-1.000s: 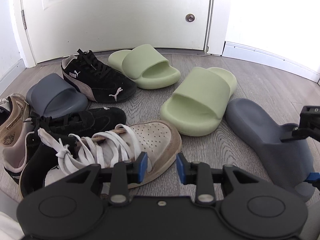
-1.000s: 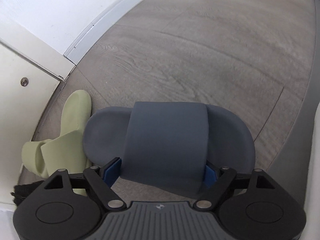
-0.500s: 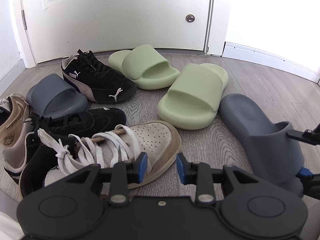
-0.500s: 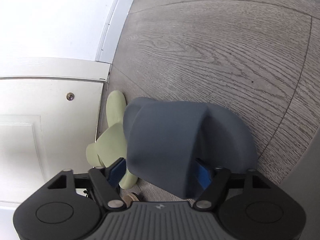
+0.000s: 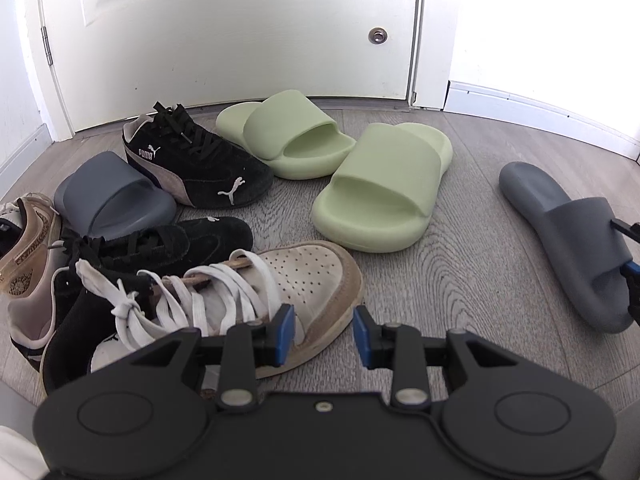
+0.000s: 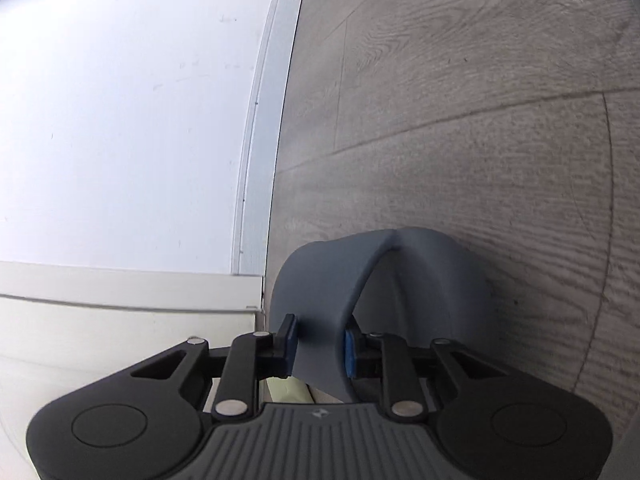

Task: Organize scattered shoes
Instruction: 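Carry the grey slide, turn it, and set it down with the right tool, then grasp the green slide with the right tool and set it beside the grey slide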

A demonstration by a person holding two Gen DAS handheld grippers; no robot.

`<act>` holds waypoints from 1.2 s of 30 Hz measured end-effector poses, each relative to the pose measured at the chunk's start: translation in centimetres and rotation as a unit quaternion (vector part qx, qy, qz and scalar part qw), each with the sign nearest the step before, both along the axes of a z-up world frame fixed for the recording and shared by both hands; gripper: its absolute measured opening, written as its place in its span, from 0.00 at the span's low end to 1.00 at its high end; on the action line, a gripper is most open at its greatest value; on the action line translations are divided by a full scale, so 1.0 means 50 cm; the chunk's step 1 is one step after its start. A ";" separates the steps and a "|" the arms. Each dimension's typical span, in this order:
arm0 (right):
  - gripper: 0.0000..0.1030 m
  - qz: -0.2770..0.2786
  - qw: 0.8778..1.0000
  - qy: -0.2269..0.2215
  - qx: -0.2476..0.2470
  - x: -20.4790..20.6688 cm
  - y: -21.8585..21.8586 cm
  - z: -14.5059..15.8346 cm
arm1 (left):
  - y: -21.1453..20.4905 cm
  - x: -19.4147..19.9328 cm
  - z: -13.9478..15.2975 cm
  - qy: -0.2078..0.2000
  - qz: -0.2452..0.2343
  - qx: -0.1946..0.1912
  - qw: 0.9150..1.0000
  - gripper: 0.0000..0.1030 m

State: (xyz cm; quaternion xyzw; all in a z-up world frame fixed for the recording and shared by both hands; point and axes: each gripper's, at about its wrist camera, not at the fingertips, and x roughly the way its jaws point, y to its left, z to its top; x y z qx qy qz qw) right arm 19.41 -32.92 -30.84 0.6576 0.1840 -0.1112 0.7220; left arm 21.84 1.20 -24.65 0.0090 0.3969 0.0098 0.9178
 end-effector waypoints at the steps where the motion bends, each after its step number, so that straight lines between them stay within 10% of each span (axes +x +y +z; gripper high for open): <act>1: 0.32 -0.002 1.000 0.004 -0.007 0.019 -0.003 0.001 | 0.001 0.000 0.000 0.000 0.001 -0.001 1.000 0.32; 4: 0.47 0.023 0.998 0.024 -0.044 0.052 -0.008 0.016 | 0.004 0.001 0.001 0.000 0.004 -0.003 1.000 0.32; 7: 0.83 0.078 0.989 0.038 -0.124 0.053 0.038 0.043 | 0.004 0.003 0.003 -0.002 0.007 -0.005 1.000 0.32; 12: 0.83 0.166 0.945 0.018 -0.282 0.035 0.170 0.081 | 0.013 -0.016 0.024 -0.034 0.002 -0.026 0.999 0.32; 18: 0.81 0.264 0.849 -0.006 -0.458 0.013 0.329 0.126 | 0.083 -0.011 0.057 -0.061 0.058 -0.083 0.993 0.33; 20: 0.66 0.295 0.814 -0.019 -0.500 0.015 0.374 0.133 | 0.106 -0.009 0.068 -0.070 0.077 -0.101 0.989 0.33; 22: 0.28 0.330 0.797 -0.034 -0.504 0.046 0.403 0.117 | 0.129 -0.007 0.079 -0.079 0.095 -0.120 0.985 0.35; 24: 0.13 0.357 0.781 -0.039 -0.511 0.081 0.428 0.099 | 0.152 -0.005 0.090 -0.087 0.113 -0.138 0.980 0.37; 29: 0.19 0.349 0.744 0.007 -0.570 0.174 0.460 0.047 | 0.175 0.018 0.080 -0.071 0.126 -0.154 0.978 0.39; 36: 0.57 0.327 0.712 0.032 -0.621 0.246 0.507 0.023 | 0.157 0.028 0.072 -0.063 0.117 -0.137 0.982 0.39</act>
